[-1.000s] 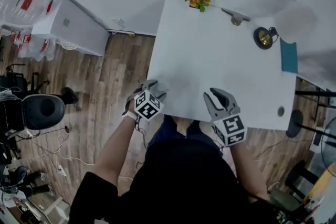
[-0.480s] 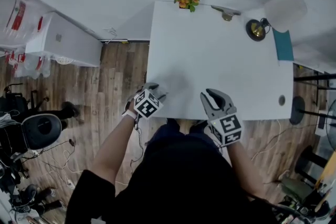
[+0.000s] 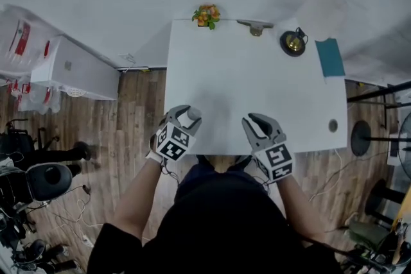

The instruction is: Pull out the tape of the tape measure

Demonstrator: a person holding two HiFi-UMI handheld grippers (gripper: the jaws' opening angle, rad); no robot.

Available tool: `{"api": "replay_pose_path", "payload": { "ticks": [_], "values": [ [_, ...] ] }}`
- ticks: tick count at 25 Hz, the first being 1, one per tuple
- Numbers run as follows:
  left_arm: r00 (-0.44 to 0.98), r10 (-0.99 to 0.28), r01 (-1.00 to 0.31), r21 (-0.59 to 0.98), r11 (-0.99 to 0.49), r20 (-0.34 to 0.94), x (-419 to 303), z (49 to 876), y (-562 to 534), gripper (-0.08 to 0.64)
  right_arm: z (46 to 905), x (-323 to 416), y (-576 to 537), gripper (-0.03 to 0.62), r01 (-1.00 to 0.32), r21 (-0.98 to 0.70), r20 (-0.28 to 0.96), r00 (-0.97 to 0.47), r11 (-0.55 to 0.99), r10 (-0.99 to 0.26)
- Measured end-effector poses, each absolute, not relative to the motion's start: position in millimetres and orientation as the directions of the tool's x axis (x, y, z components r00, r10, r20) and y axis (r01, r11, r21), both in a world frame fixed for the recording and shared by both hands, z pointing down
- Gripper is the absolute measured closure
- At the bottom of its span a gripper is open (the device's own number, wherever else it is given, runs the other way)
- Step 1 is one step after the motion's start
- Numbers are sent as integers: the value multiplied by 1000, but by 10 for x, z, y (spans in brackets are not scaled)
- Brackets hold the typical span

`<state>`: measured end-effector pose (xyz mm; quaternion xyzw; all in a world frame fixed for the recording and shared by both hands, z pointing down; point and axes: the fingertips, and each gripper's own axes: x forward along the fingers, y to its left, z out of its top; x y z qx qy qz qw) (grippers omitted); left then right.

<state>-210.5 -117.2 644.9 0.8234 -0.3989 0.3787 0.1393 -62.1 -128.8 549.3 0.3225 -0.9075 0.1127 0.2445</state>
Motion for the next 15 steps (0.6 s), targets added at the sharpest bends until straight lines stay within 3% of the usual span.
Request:
{"api": "replay_pose_path", "payload": {
  "ticks": [8,15],
  "values": [
    [448,-746,-726,-287,-625,492,-1459,4947,-1599,347,4731,-560,-1546,520,-582,42,386,-741,812,-550],
    [463,-837,-682,-487,-546,291,-1158,3823,-1764,347,3758,-530,-1767,495,-546,399,243,-712,737,-659]
  ]
}}
